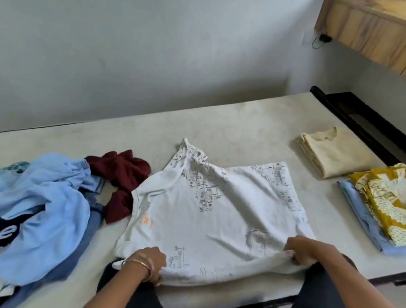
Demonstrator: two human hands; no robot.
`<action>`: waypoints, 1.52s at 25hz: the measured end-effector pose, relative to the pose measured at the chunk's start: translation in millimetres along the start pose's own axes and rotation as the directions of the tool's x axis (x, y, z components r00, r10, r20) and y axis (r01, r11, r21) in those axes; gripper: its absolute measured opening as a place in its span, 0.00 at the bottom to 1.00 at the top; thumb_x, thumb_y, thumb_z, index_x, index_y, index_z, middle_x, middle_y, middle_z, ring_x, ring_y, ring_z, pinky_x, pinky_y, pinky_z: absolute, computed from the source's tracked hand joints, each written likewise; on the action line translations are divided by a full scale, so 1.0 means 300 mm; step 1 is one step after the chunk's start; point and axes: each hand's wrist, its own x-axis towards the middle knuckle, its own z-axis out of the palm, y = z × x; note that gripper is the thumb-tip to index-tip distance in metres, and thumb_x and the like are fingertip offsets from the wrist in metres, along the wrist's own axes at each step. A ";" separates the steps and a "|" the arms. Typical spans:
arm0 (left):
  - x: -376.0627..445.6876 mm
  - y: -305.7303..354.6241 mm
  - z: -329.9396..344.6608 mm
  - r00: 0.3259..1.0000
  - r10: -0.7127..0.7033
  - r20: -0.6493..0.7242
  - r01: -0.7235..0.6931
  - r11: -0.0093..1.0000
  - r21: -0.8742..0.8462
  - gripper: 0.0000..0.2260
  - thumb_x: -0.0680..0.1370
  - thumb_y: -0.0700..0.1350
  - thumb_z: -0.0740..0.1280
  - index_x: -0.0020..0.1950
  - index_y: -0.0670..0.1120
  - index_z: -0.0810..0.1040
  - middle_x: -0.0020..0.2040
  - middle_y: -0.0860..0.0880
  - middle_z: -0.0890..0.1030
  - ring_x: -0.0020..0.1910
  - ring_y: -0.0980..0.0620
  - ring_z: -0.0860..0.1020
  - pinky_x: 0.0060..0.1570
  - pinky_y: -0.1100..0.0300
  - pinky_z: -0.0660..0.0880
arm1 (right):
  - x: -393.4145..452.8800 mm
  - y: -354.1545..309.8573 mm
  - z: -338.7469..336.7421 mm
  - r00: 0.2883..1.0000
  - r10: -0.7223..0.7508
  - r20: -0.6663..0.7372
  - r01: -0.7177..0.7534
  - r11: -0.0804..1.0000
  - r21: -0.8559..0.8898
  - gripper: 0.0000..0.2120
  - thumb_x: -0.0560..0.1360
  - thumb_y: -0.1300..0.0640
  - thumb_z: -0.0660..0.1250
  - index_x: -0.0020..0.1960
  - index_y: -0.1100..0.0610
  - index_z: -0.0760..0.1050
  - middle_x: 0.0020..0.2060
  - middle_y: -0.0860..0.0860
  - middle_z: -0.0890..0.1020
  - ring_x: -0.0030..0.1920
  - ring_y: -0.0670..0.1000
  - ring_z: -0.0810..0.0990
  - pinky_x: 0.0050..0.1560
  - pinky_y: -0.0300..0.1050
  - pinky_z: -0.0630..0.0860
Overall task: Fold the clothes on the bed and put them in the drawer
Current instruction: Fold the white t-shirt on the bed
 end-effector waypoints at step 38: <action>0.105 0.090 -0.011 0.997 -0.071 0.043 0.064 0.986 0.154 0.21 0.80 0.37 0.56 0.73 0.42 0.66 0.71 0.43 0.69 0.70 0.46 0.68 0.71 0.51 0.62 | -0.058 0.117 0.091 0.718 0.646 -0.258 -0.595 0.763 0.253 0.20 0.81 0.58 0.53 0.69 0.50 0.72 0.74 0.59 0.58 0.72 0.65 0.58 0.68 0.66 0.61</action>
